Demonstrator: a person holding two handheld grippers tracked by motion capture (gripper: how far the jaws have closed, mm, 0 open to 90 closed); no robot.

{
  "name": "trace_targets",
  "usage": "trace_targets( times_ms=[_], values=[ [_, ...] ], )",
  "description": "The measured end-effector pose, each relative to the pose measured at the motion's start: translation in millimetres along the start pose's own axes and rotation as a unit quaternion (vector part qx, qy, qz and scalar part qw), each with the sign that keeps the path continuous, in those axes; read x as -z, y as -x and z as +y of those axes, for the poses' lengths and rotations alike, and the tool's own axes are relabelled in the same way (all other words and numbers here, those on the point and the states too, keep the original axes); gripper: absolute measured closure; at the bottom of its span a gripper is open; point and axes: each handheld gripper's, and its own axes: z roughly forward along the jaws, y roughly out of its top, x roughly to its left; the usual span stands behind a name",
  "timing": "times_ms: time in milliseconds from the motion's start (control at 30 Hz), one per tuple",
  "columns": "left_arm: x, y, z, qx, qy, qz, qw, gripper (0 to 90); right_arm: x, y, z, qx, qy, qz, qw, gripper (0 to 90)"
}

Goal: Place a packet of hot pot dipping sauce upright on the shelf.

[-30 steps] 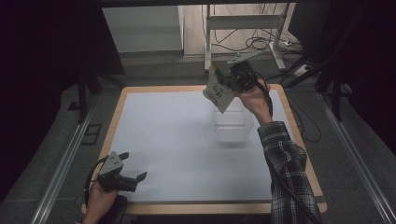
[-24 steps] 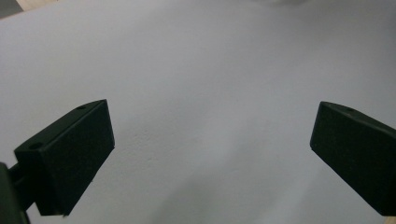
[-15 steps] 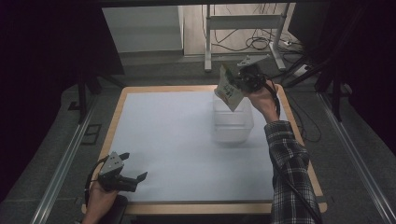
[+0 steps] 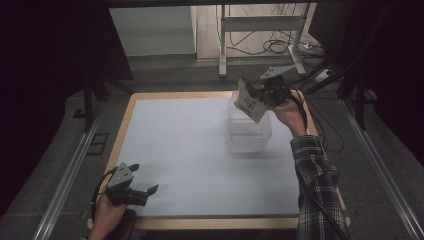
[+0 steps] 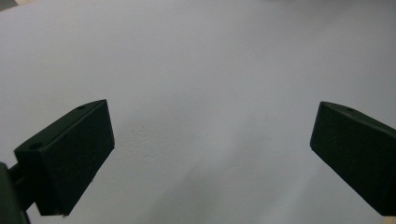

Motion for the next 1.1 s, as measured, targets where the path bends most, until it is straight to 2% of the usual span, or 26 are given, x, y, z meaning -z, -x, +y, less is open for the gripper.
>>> trace_targets(
  times_ms=[333,533,567,667,833,1100],
  values=[
    [-0.6,0.5,0.0,-0.002,-0.002,0.000,1.0000,0.0,-1.4,-3.2,-4.8,0.015,-0.004,0.035,0.9993,89.4],
    [-0.8,0.5,0.0,-0.002,-0.003,0.000,1.0000,0.0,-10.6,-3.6,-10.3,0.013,-0.025,0.026,0.9993,89.3],
    [-0.7,0.4,0.0,-0.002,-0.002,0.000,1.0000,0.0,-15.6,-2.4,-13.8,0.007,-0.036,0.020,0.9991,89.3],
    [-0.7,0.3,-0.1,-0.001,-0.002,0.000,1.0000,0.0,-22.2,-1.7,-19.4,0.002,-0.046,0.018,0.9988,89.2],
    [-0.7,0.4,0.0,-0.002,-0.002,-0.001,1.0000,0.0,-29.0,-0.1,-25.8,-0.011,-0.046,0.020,0.9987,89.2],
    [-1.0,0.9,0.1,-0.004,-0.004,-0.001,1.0000,0.0,-33.3,-2.6,-28.5,-0.013,-0.043,0.026,0.9986,89.0]
  ],
)
